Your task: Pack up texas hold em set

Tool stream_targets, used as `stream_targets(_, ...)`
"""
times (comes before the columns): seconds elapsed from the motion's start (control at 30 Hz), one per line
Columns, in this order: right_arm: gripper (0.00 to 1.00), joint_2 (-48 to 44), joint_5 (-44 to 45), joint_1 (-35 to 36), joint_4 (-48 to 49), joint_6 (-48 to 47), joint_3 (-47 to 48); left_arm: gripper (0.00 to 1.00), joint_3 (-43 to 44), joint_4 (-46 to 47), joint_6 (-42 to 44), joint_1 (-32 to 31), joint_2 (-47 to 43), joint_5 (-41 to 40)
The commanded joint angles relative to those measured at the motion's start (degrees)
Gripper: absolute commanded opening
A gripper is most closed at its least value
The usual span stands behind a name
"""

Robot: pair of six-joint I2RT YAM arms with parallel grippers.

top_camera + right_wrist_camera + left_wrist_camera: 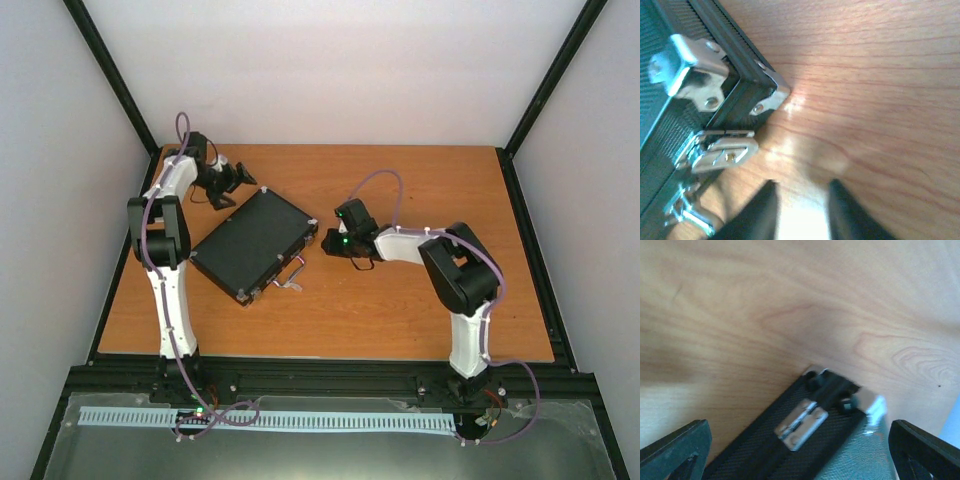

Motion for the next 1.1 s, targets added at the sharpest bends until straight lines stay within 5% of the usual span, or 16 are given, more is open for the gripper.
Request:
stream_targets(0.0, 0.51, -8.62, 5.76, 0.05, -7.7, -4.1, -1.22, 1.0, 10.95, -6.81, 4.45, -0.26, 0.86, -2.13)
stream_targets(0.13, 0.95, -14.55, 10.47, 0.02, -16.41, -8.07, 0.64, 1.0, 13.23, -6.28, 4.07, 0.24, -2.31, -3.88)
stream_targets(0.17, 0.99, -15.84, 11.57, 0.06, -18.74, -9.05, 1.55, 1.0, 13.6, -6.57, 4.07, 0.22, -3.12, -4.32)
stream_targets(0.5, 1.0, -21.94, 14.13, 0.02, -37.76, -13.33, 9.76, 1.0, 2.19, -5.99, 8.73, -1.26, -22.02, -17.13)
stream_targets(1.07, 1.0, -30.68, 24.23, 0.04, -42.17, -19.94, 11.71, 1.0, -34.7, 2.13, 16.1, -1.4, -57.77, -26.41)
